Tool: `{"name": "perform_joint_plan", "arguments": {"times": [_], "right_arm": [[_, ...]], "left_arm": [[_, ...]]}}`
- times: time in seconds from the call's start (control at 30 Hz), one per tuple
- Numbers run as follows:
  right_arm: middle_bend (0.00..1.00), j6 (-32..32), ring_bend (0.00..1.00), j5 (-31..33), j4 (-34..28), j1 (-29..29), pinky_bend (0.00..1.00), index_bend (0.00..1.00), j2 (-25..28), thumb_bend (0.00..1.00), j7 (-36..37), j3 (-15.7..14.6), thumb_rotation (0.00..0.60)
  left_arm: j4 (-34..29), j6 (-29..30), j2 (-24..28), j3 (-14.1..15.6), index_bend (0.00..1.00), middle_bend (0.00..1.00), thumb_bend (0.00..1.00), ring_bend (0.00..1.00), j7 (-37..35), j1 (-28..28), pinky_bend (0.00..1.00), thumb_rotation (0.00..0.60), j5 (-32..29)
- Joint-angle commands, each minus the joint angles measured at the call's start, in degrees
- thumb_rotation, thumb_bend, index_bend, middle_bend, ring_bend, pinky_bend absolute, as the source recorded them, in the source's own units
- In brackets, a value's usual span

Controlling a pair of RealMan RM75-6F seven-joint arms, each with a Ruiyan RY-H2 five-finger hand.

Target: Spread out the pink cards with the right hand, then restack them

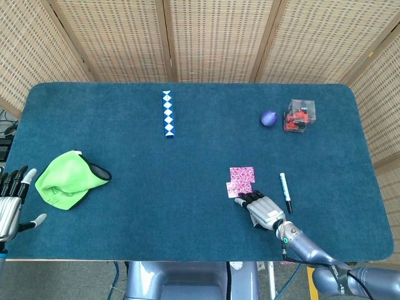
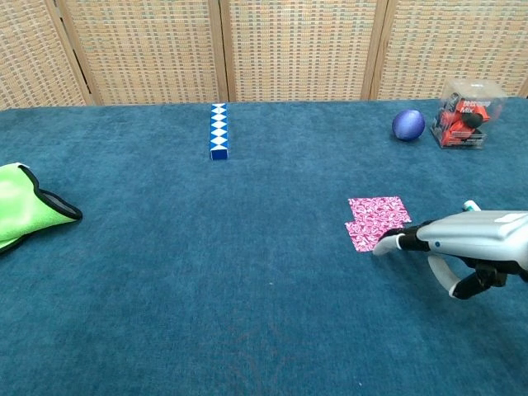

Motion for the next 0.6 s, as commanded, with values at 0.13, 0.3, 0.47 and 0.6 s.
{"name": "perform_joint_plan", "arguments": {"times": [0.13, 0.3, 0.47, 0.6], "right_arm": [[0.01, 0.88, 0.0, -1.6, -2.17, 0.03, 0.0, 0.05, 1.46, 1.0, 0.75, -0.18, 0.6], [0.02, 2.91, 0.0, -1.92, 0.68, -0.07, 0.0, 0.05, -0.62, 1.0, 2.42, 1.5, 0.6], [0.01, 1.98, 0.0, 0.0, 4.52, 0.54, 0.0, 0.05, -3.1, 1.0, 2.71, 1.89, 0.6], [0.01, 0.76, 0.0, 1.72, 5.78, 1.08, 0.0, 0.05, -3.93, 1.0, 1.95, 1.28, 0.6]], "left_arm": [[0.08, -0.05, 0.02, 0.0, 0.0, 0.0, 0.0, 0.0, -0.21, -0.02, 0.0, 0.6, 0.02], [0.1, -0.05, 0.05, 0.04, 0.0, 0.0, 0.0, 0.0, -0.33, -0.02, 0.0, 0.6, 0.09], [0.09, -0.01, 0.06, 0.03, 0.0, 0.0, 0.0, 0.0, -0.4, -0.01, 0.0, 0.6, 0.11], [0.15, -0.05, 0.06, 0.04, 0.0, 0.0, 0.0, 0.0, -0.45, -0.02, 0.0, 0.6, 0.11]]}}
